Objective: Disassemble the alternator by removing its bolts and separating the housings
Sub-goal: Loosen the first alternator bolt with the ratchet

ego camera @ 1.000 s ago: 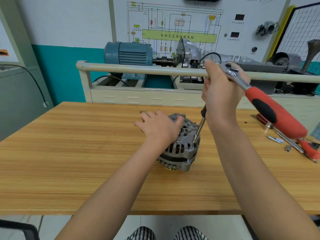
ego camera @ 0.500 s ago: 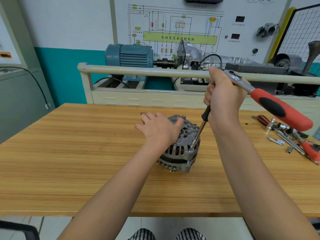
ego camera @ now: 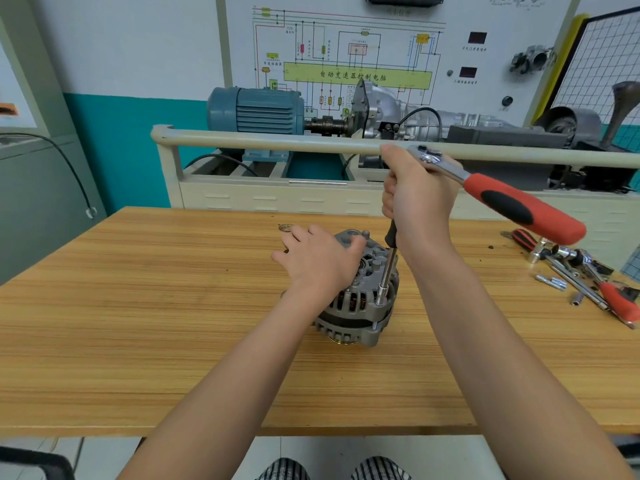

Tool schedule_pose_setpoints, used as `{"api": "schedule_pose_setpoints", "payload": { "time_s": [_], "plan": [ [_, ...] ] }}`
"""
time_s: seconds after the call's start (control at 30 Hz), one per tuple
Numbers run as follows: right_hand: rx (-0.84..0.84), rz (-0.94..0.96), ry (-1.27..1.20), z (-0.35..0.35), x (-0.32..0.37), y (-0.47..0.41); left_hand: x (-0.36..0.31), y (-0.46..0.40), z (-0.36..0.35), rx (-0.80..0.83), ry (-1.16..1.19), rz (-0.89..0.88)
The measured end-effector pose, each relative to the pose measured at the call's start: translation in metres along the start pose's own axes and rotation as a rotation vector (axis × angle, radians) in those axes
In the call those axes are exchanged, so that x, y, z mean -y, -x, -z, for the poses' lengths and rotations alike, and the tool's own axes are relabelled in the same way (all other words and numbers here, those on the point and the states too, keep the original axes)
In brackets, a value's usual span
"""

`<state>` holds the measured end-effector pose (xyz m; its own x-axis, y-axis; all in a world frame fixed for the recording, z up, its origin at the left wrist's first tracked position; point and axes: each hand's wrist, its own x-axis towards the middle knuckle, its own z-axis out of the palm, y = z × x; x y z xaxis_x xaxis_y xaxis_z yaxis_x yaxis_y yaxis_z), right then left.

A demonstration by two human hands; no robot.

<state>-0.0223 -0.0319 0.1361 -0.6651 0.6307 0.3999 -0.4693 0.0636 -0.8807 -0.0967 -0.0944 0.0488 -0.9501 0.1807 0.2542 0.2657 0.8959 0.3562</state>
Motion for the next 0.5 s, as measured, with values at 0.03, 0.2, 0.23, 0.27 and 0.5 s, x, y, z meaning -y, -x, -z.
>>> {"api": "schedule_pose_setpoints", "payload": {
  "time_s": [0.03,0.2,0.23,0.27,0.5],
  "plan": [
    [0.069,-0.001,-0.015,-0.002,0.001,0.0,0.0,0.0,0.0,-0.008,0.009,0.0],
    [0.28,-0.063,-0.048,0.0,0.001,-0.006,0.001,-0.001,-0.003,-0.034,0.033,-0.012],
    [0.317,-0.077,-0.055,0.002,0.0,-0.007,0.001,-0.001,-0.003,-0.035,0.028,-0.014],
    [0.345,-0.087,-0.058,0.003,0.0,-0.008,0.001,-0.002,-0.003,-0.033,0.022,-0.016],
    [0.477,-0.084,-0.092,0.015,0.0,-0.015,0.002,-0.002,-0.005,-0.075,0.023,-0.027]
  ]
}}
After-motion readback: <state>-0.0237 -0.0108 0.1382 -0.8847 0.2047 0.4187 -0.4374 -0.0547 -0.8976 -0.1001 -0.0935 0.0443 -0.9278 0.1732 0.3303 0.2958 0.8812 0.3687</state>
